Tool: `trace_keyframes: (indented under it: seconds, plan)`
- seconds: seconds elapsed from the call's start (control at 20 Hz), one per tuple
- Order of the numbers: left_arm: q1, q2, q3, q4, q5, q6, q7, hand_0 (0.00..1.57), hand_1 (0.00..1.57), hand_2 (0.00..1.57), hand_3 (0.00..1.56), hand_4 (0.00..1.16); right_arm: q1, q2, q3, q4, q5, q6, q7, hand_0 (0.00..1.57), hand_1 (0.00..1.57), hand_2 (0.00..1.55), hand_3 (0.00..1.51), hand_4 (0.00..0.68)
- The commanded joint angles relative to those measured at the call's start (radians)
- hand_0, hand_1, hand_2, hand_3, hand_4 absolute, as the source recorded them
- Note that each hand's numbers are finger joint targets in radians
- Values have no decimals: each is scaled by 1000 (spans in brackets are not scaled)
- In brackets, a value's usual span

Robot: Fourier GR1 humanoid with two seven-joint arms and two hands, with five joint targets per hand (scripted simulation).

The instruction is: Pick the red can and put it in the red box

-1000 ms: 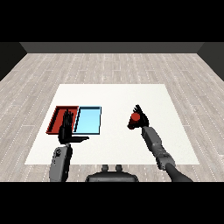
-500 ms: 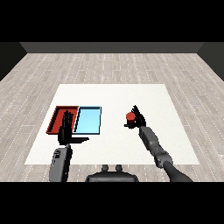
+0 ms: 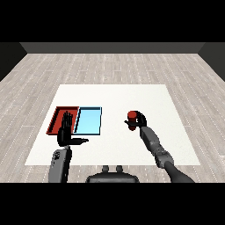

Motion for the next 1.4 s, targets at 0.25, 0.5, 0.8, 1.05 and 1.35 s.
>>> trace_keyframes:
  seconds: [0.25,0.5,0.8,1.05,1.35]
  plan:
    - [-46,0,-7,-18,-6,17,51,0,0,0,0,0,-3,1,41,-117,31,-72,65,1438,1438,1434,1373,599]
    - [-80,-1,-10,50,-10,3,23,0,0,0,0,0,29,-8,61,-181,46,-39,-4,1427,1427,1432,1368,625]
    - [-32,-23,-67,12,-43,2,33,0,0,0,0,0,130,-15,98,-453,32,-42,112,1433,1433,1427,1377,622]
    - [-17,-36,-140,-46,-61,26,139,0,0,0,0,0,177,7,129,-690,2,-39,221,1463,1463,1435,1389,655]
    - [-49,-47,-193,-2,-68,81,128,0,0,0,0,0,315,30,171,-974,-10,-75,343,1445,1445,1425,1381,655]
